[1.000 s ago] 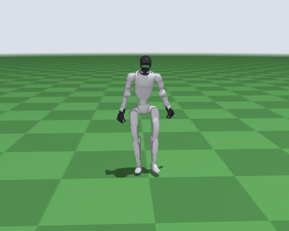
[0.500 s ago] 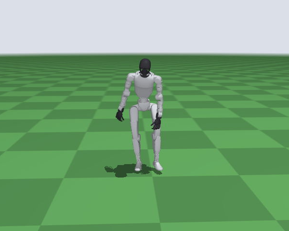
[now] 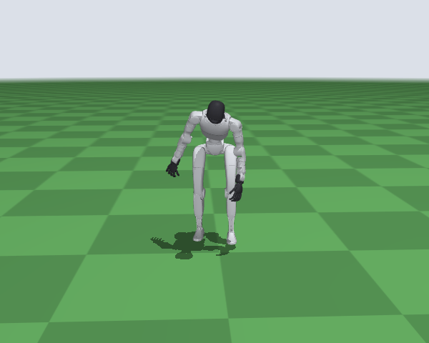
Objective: Upper body actions
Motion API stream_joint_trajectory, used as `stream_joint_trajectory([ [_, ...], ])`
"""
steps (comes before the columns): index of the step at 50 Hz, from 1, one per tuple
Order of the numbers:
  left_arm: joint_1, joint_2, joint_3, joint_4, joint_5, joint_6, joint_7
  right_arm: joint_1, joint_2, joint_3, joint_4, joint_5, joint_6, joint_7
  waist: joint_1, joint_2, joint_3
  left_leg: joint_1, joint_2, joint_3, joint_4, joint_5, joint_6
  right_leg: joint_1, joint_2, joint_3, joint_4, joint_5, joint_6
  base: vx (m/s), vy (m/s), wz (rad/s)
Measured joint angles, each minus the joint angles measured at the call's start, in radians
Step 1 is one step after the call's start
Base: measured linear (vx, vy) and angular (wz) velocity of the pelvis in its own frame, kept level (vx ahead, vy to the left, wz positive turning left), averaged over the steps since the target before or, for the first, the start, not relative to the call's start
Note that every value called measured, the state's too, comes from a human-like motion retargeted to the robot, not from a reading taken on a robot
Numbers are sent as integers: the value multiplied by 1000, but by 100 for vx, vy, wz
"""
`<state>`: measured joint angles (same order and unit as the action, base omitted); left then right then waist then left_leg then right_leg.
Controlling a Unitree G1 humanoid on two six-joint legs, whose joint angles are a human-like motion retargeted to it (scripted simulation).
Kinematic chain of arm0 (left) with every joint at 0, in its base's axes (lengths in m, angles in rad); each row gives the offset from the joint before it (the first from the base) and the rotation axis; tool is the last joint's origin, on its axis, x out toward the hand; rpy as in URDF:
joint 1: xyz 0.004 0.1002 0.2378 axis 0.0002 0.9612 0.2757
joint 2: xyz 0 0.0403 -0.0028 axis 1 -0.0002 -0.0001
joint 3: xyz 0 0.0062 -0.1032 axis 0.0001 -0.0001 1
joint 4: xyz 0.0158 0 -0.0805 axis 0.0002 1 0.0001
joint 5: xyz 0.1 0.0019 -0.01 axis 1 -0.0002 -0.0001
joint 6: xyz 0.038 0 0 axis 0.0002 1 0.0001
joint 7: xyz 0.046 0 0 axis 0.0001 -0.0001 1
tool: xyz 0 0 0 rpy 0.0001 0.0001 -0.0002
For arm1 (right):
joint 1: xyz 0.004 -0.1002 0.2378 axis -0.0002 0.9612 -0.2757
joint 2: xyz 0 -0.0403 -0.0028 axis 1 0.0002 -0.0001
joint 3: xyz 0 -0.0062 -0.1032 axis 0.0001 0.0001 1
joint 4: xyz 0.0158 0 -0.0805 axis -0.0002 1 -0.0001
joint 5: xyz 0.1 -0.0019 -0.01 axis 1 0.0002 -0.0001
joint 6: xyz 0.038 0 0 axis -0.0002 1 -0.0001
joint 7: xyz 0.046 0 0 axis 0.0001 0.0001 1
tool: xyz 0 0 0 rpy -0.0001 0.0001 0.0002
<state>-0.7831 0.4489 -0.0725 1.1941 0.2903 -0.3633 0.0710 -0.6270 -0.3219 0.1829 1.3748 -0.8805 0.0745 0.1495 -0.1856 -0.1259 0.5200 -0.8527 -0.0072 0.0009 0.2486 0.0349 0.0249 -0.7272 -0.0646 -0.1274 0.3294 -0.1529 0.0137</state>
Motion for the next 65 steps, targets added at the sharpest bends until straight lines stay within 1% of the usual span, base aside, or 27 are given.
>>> stream_joint_trajectory([
  [2,-18,43,12,-18,13,-1,-4,-16,-21,3,-8,30,-6,-10,-12,36,0,-12,-18,-17,9,-26,14,-29,-5,-9,24,-24,8,12,31,37],
  [5,-38,122,32,-37,43,-13,-2,-38,-64,-1,-16,60,-9,-5,18,58,0,-48,-22,9,38,-49,28,-73,-32,2,71,-43,21,18,34,-21],
  [10,-45,317,105,-71,95,-14,69,-77,-135,28,-39,75,-23,8,56,100,0,-77,-39,31,59,-83,62,-101,-86,-60,79,-41,49,15,23,-12],
  [15,-47,480,239,-115,53,27,202,-138,-216,90,-63,78,-57,0,103,109,0,-118,-35,59,75,-101,92,-113,-130,-129,64,-59,102,15,18,-35],
  [17,-58,527,277,-141,22,53,274,-164,-243,107,-69,91,-69,-8,129,110,0,-141,-20,64,90,-115,97,-102,-147,-213,82,-81,93,12,11,-61],
  [18,-70,547,286,-154,12,70,321,-178,-256,114,-71,103,-72,-16,145,110,0,-157,-9,66,103,-123,96,-90,-155,-260,100,-81,74,13,8,-70],
  [20,-104,571,292,-188,13,111,441,-203,-287,122,-73,137,-80,-42,181,108,0,-199,12,69,141,-142,95,-74,-135,-266,140,-80,62,15,5,-66],
  [23,-173,570,265,-243,53,149,623,-235,-330,120,-74,191,-110,-104,233,112,0,-274,34,47,215,-177,96,-38,-64,-223,195,-74,23,13,-3,-51],
  [26,-255,531,191,-289,105,153,737,-271,-375,118,-68,236,-150,-189,290,129,0,-367,57,7,314,-220,100,17,-15,-240,250,-70,-34,15,-4,-54],
  [30,-368,423,77,-299,202,115,743,-339,-437,122,-58,266,-160,-335,361,132,0,-502,57,-42,452,-270,104,50,40,-194,351,-59,-109,15,-3,-55],
  [32,-421,359,27,-262,249,72,714,-387,-457,123,-51,285,-151,-401,384,134,0,-574,49,-63,530,-302,105,46,85,-139,398,-48,-126,9,-6,-45],
  [33,-443,334,5,-237,259,52,706,-410,-463,127,-47,297,-148,-426,391,134,0,-603,45,-67,565,-317,105,42,109,-109,415,-38,-124,9,-5,-34],
  [35,-491,277,-58,-163,249,13,711,-479,-471,139,-46,335,-144,-493,393,131,0,-684,32,-60,660,-353,108,32,181,-16,442,24,-71,8,-5,-1],
  [37,-501,234,-120,-90,256,-3,730,-516,-460,160,-51,364,-148,-555,370,115,0,-717,4,-24,736,-389,111,71,232,82,432,103,56,8,-3,85],
  [38,-499,216,-154,-52,273,-2,744,-528,-450,176,-56,376,-151,-588,356,109,0,-717,-8,-5,769,-407,113,99,252,114,428,103,99,9,0,100],
  [39,-493,202,-185,-18,296,12,760,-536,-441,196,-66,388,-155,-626,346,103,0,-717,-15,15,809,-427,116,124,258,128,441,93,103,11,1,80],
  [40,-485,190,-214,13,321,33,776,-544,-432,219,-78,398,-157,-666,338,95,0,-717,-18,36,852,-449,118,146,256,131,464,78,87,11,1,39],
  [44,-458,157,-300,66,406,172,895,-570,-416,305,-143,387,-171,-853,312,75,0,-717,-19,95,1022,-549,125,196,239,166,630,-26,87,11,2,21],
  [46,-444,151,-327,61,437,218,952,-580,-411,338,-165,367,-169,-941,311,68,0,-717,-6,125,1103,-596,131,214,244,189,720,-65,91,14,2,-25],
  [49,-437,155,-367,54,469,237,993,-591,-399,376,-174,355,-173,-1024,311,59,0,-717,8,167,1213,-650,140,243,247,214,831,-99,108,20,3,-22],
  [52,-443,165,-390,68,487,252,1010,-597,-392,407,-162,356,-172,-1066,317,47,0,-717,24,212,1315,-710,149,273,246,231,914,-116,111,19,2,-23],
  [57,-443,157,-403,128,474,293,968,-585,-403,437,-120,357,-174,-1119,335,43,0,-717,35,289,1473,-802,178,344,240,262,966,-122,116,29,-1,-11],
  [58,-440,153,-408,138,461,296,951,-576,-410,438,-115,362,-185,-1138,342,49,0,-717,38,299,1503,-823,183,358,244,266,967,-121,117,32,-3,-12],
  [60,-427,151,-422,133,380,301,1034,-550,-425,443,-100,403,-210,-1186,362,60,0,-717,47,314,1558,-863,195,381,253,273,956,-114,116,43,-3,-15],
  [62,-377,165,-412,35,411,203,1402,-484,-441,395,-164,479,-297,-1490,375,72,0,-717,47,308,1607,-894,194,405,274,269,926,-98,115,39,-6,2],
  [63,-346,182,-394,-4,504,165,1492,-434,-443,332,-223,402,-360,-1575,376,72,0,-717,46,301,1629,-900,185,417,284,267,909,-88,113,30,-9,8],
  [65,-319,191,-397,-16,510,121,1496,-385,-410,279,-239,372,-413,-1582,375,71,0,-717,54,301,1667,-890,180,432,289,259,877,-61,106,29,-11,9],
])
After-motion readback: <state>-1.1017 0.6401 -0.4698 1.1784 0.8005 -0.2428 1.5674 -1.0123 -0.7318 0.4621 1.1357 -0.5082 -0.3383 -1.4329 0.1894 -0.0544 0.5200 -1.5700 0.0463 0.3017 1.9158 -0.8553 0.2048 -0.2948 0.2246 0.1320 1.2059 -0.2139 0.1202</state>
